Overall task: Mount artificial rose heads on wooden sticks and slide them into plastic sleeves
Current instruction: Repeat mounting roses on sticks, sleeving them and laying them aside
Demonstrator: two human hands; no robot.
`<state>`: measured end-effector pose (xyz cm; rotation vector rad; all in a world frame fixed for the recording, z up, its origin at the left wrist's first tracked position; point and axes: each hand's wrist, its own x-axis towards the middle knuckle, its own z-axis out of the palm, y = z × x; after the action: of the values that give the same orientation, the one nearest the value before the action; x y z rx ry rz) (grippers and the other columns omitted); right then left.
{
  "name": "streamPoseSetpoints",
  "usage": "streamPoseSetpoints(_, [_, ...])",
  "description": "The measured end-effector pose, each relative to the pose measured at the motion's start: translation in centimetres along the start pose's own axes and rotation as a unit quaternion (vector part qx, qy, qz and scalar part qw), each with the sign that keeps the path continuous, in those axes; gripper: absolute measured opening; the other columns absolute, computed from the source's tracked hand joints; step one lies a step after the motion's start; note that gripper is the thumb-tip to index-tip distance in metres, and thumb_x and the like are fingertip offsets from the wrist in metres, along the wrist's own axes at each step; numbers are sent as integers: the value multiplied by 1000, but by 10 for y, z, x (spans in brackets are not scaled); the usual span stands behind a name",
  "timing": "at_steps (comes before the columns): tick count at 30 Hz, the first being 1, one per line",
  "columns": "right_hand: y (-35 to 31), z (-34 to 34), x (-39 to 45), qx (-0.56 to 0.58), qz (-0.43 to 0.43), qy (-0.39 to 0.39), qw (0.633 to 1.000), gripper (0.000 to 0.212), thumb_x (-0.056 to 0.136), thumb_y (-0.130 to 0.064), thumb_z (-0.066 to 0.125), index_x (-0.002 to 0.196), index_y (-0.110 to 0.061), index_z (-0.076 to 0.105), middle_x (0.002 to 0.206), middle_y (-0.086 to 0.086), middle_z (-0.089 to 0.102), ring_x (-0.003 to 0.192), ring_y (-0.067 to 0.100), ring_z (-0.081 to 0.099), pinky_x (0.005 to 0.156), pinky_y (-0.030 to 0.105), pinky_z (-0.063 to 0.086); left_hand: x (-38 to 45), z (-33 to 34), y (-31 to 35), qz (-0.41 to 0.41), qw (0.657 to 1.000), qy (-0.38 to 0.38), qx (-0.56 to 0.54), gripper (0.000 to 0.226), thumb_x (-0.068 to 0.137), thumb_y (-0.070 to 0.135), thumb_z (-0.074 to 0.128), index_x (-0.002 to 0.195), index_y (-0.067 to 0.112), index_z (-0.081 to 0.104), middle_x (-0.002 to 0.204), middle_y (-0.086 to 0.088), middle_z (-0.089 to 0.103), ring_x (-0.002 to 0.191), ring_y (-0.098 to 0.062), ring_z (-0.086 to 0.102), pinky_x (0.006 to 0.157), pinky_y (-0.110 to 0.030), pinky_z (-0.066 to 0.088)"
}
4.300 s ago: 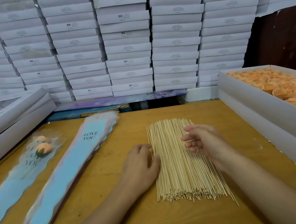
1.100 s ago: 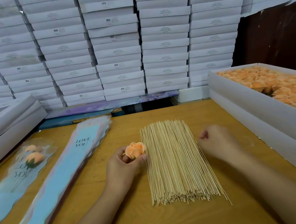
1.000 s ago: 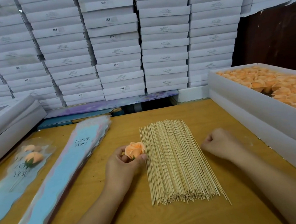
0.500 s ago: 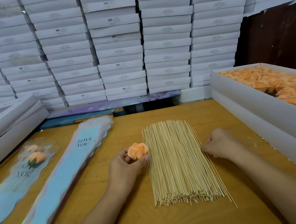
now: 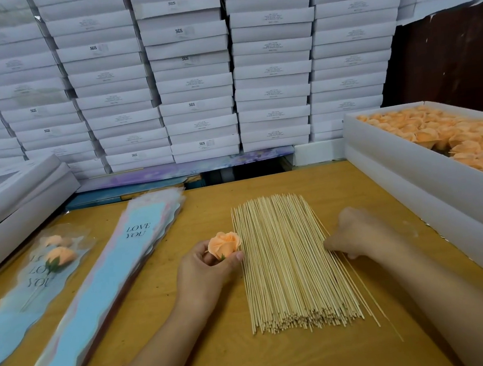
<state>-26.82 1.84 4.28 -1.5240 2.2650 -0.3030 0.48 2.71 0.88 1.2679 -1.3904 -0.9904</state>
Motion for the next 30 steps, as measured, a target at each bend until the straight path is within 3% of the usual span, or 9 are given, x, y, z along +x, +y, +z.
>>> streamPoseSetpoints(8, [9, -23, -1, 100, 4, 8, 995, 21, 82, -23, 71, 71, -6, 72, 53, 2, 69, 55, 17, 71, 60, 31, 60, 2, -5, 4, -66, 992, -21, -101, 24, 75, 22, 84, 97, 19, 77, 92, 3, 79, 75, -3, 73, 61, -14, 52])
streamPoseSetpoints(11, [9, -35, -8, 179, -33, 42, 982, 14, 82, -8, 67, 71, -2, 70, 59, 6, 72, 66, 23, 73, 72, 40, 62, 5, -8, 4, -112, 977, -55, -171, 32, 67, 24, 83, 99, 17, 78, 101, -2, 79, 90, -11, 75, 76, -23, 55])
streamPoseSetpoints(14, [7, -44, -21, 276, -87, 70, 955, 9, 84, -2, 65, 80, -9, 70, 62, 2, 73, 55, 8, 67, 58, 26, 54, 8, -12, 5, -152, 946, -77, -275, 36, 68, 13, 80, 104, 8, 77, 109, -10, 77, 97, -18, 75, 78, -28, 60])
streamPoseSetpoints(17, [1, -44, -35, 351, -141, 41, 925, 13, 85, -4, 70, 93, -14, 70, 72, 1, 76, 61, 3, 69, 58, 20, 50, 11, -15, 6, -166, 925, -79, -332, 28, 72, 9, 77, 100, 5, 79, 105, -10, 76, 89, -15, 74, 71, -24, 61])
streamPoseSetpoints(21, [-2, -33, -49, 348, -200, -21, 916, 11, 89, -16, 73, 99, -21, 73, 83, -4, 78, 78, 4, 72, 72, 24, 49, 15, -21, 8, -174, 894, -75, -407, 24, 75, 8, 73, 98, 3, 79, 103, -13, 76, 85, -15, 74, 74, -26, 62])
streamPoseSetpoints(24, [-7, -21, -58, 347, -229, -54, 908, 10, 91, -14, 71, 97, -21, 74, 81, -1, 77, 74, 11, 73, 64, 22, 54, 17, -24, 9, -170, 867, -62, -465, 33, 78, 7, 69, 109, -5, 71, 101, -16, 75, 83, -16, 75, 73, -26, 62])
streamPoseSetpoints(26, [-12, -12, -62, 330, -243, -58, 911, 12, 91, -11, 70, 94, -22, 74, 78, 0, 76, 70, 10, 72, 61, 19, 55, 18, -25, 10, -168, 858, -55, -482, 25, 79, 8, 67, 99, -3, 77, 100, -15, 76, 85, -16, 76, 73, -26, 62])
streamPoseSetpoints(28, [-17, -3, -65, 288, -254, -49, 922, 18, 91, -11, 70, 88, -28, 73, 75, -3, 76, 68, 8, 71, 63, 22, 56, 18, -25, 11, -167, 849, -44, -499, 22, 79, 8, 67, 96, -2, 78, 101, -16, 76, 88, -18, 76, 73, -27, 62])
streamPoseSetpoints(30, [-20, 3, -67, 247, -258, -38, 933, 22, 91, -13, 70, 82, -33, 72, 72, -6, 75, 67, 8, 70, 65, 25, 56, 18, -27, 13, -161, 836, -25, -524, 31, 78, 7, 68, 107, -3, 70, 102, -17, 76, 89, -20, 76, 74, -28, 63])
